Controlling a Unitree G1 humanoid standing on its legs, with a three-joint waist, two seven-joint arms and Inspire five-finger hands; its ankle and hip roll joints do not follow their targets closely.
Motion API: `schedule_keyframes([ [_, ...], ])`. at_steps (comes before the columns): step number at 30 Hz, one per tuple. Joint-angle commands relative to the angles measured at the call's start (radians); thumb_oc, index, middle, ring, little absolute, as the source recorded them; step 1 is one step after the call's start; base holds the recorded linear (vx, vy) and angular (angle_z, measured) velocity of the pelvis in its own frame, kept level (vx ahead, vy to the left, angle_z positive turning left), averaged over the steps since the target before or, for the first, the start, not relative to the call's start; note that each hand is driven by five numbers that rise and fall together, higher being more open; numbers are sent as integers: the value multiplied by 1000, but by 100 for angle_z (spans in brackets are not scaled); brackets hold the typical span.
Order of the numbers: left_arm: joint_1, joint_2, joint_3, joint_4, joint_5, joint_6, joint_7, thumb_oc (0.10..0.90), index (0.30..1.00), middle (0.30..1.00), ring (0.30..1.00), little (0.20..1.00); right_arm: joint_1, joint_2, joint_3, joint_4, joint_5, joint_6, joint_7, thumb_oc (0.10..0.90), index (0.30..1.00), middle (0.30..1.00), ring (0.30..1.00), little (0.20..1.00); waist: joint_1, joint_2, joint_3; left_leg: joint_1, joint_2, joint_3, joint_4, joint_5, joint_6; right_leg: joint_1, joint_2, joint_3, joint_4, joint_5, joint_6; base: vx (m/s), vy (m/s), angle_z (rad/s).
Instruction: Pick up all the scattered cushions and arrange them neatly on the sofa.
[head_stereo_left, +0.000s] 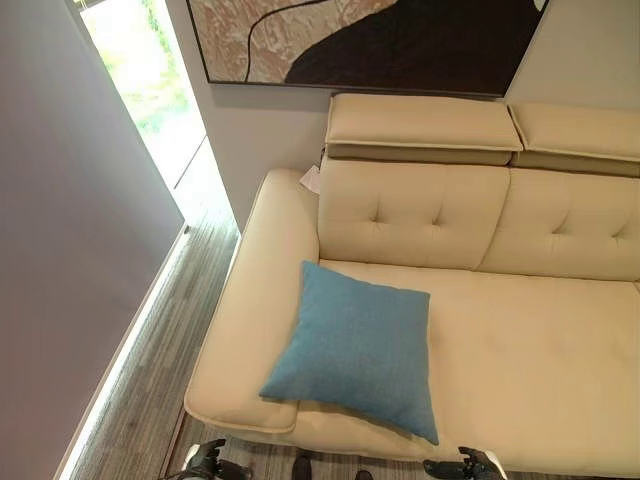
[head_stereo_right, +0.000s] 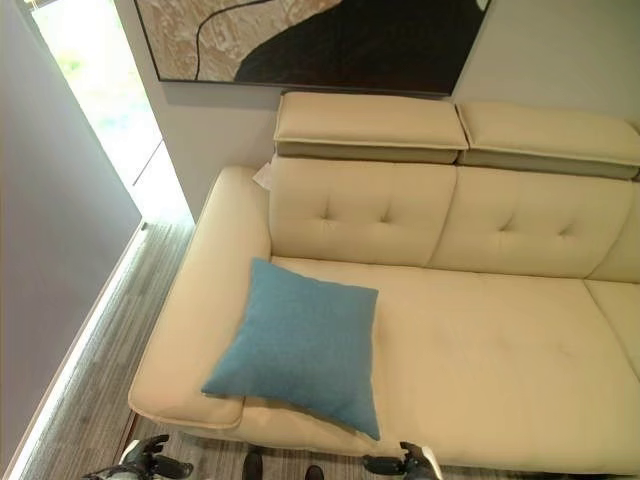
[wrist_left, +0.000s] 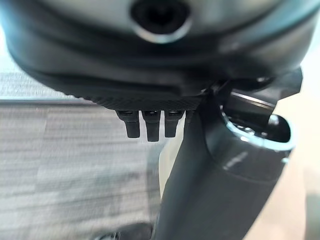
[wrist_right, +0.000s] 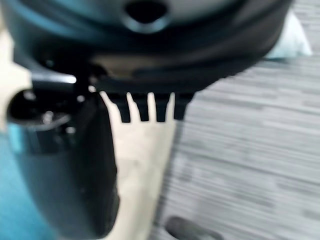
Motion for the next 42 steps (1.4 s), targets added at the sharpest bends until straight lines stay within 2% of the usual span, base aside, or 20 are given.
schedule_keyframes([
  [1, -31, 89, 57, -33, 8, -48, 62, 800, 900, 900, 900, 900, -21, -126, -37, -3, 11, -38, -62, 800, 900, 900, 900, 900, 23, -32, -33, -8, -10, -7, 2, -105, -16, -53, -13, 33, 44, -38, 57, 0, 0, 0],
  [2, -31, 89, 57, -33, 8, -48, 62, 800, 900, 900, 900, 900, -21, -126, -37, -4, 11, -38, -61, 800, 900, 900, 900, 900, 23, -32, -33, -7, -10, -7, 2, -105, -16, -52, -13, 33, 43, -38, 57, 0, 0, 0],
  [4, -2, 139, 96, -179, -8, -70, 77, 800, 900, 900, 900, 900, -2, -179, -73, -75, 4, -47, -73, 800, 900, 900, 900, 900, 21, -28, -33, -5, -10, -6, 2, -108, -16, -50, -17, 30, 40, -36, 61, 0, 0, 0],
  [5, -1, 139, 97, -180, -7, -69, 78, 800, 900, 900, 900, 900, -1, -179, -73, -76, 3, -47, -73, 800, 900, 900, 900, 900, 21, -28, -33, -5, -10, -7, 2, -109, -16, -50, -17, 30, 40, -36, 61, 38, 18, 0],
  [6, 42, 164, 128, -329, -30, -82, 87, 800, 900, 900, 900, 900, 23, -208, -103, -152, -9, -52, -83, 800, 900, 900, 900, 900, 21, -27, -35, -1, -11, -5, 2, -111, -15, -46, -18, 30, 37, -37, 63, 39, 7, -1],
  [7, 65, 175, 147, -410, -44, -92, 92, 800, 900, 900, 900, 900, 33, -220, -124, -206, -11, -55, -88, 800, 900, 900, 900, 900, 21, -27, -34, -1, -10, -4, 2, -113, -14, -44, -19, 30, 35, -37, 64, 39, 7, -2],
  [8, 68, 175, 147, -413, -44, -90, 92, 800, 900, 900, 900, 900, 36, -220, -124, -209, -11, -53, -88, 800, 900, 900, 900, 900, 21, -27, -34, 0, -10, -4, 2, -113, -14, -43, -19, 30, 35, -37, 64, 33, -1, -4],
  [9, 107, 186, 177, -559, -56, -99, 99, 800, 900, 900, 900, 900, 50, -235, -155, -310, -11, -59, -98, 800, 900, 900, 900, 900, 21, -26, -33, 1, -10, -5, 2, -116, -12, -40, -20, 30, 30, -36, 66, 0, 0, 0],
  [10, 110, 186, 178, -562, -55, -97, 100, 800, 900, 900, 900, 900, 52, -235, -156, -313, -12, -57, -98, 800, 900, 900, 900, 900, 21, -26, -34, 2, -10, -5, 2, -117, -12, -39, -20, 30, 30, -36, 66, 31, -6, -2],
  [12, 135, 179, 214, -704, -85, -109, 118, 800, 900, 900, 900, 900, 50, -231, -205, -410, 47, -74, -110, 800, 900, 900, 900, 900, 20, -27, -33, 1, -10, -4, 2, -122, -12, -37, -22, 30, 19, -34, 68, 17, -9, -2],
  [15, 118, 168, 218, -749, -106, -114, 135, 800, 900, 900, 900, 900, 31, -218, -216, -439, 98, -87, -118, 800, 900, 900, 900, 900, 19, -26, -31, -1, -10, -4, 2, -124, -13, -39, -22, 29, 16, -32, 68, 11, -6, -1],
  [17, 74, 151, 210, -806, -141, -120, 156, 800, 900, 900, 900, 900, -13, -193, -221, -484, 169, -104, -134, 800, 900, 900, 900, 900, 17, -21, -26, -12, -9, -5, 2, -123, -16, -48, -21, 27, 12, -31, 68, -8, -20, -1],
  [18, 20, 147, 177, -830, -138, -118, 172, 800, 900, 900, 900, 900, -57, -172, -208, -494, 217, -120, -150, 800, 900, 900, 900, 900, 15, -17, -17, -27, -8, -3, 2, -120, -19, -64, -20, 25, 9, -26, 68, -47, -40, 0],
  [25, -144, 139, 72, -822, -110, -115, 223, 800, 900, 900, 900, 900, -190, -124, -147, -499, 310, -145, -191, 800, 900, 900, 900, 900, 5, 6, 10, -108, -6, 0, 2, -99, -28, -156, -15, 25, 5, -6, 66, -65, -5, 0],
  [27, -248, 130, 5, -798, -102, -116, 253, 800, 900, 900, 900, 900, -278, -103, -97, -478, 337, -151, -202, 800, 900, 900, 900, 900, -1, 18, 31, -170, -9, 1, 2, -80, -32, -222, -10, 27, 7, 10, 65, -111, -1, -5],
  [28, -252, 130, 5, -795, -102, -117, 253, 800, 900, 900, 900, 900, -282, -104, -98, -476, 338, -152, -202, 800, 900, 900, 900, 900, 0, 18, 30, -174, -9, 1, 2, -79, -32, -227, -10, 27, 7, 10, 65, -106, 8, -6],
  [30, -360, 137, -61, -746, -87, -113, 273, 800, 900, 900, 900, 900, -371, -107, -53, -438, 351, -148, -210, 800, 900, 900, 900, 900, -2, 28, 49, -238, -16, 0, 2, -57, -34, -294, -8, 29, 13, 26, 64, -86, 10, -3],
  [33, -445, 138, -111, -693, -82, -108, 281, 800, 900, 900, 900, 900, -435, -105, -15, -407, 361, -142, -210, 800, 900, 900, 900, 900, -2, 35, 62, -294, -20, -1, 2, -40, -36, -348, -4, 31, 18, 36, 63, -46, 2, -2],
  [38, -578, 123, -190, -607, -91, -106, 282, 800, 900, 900, 900, 900, -529, -74, 35, -351, 411, -146, -198, 800, 900, 900, 900, 900, -4, 45, 91, -357, -24, -5, 2, -19, -40, -411, -5, 38, 25, 44, 64, -14, 2, -2],
  [42, -627, 89, -234, -560, -103, -105, 269, 800, 900, 900, 900, 900, -562, -39, 71, -344, 440, -155, -183, 800, 900, 900, 900, 900, -7, 52, 110, -383, -27, -1, 2, -11, -43, -439, -8, 43, 27, 48, 65, -4, 7, -2],
])
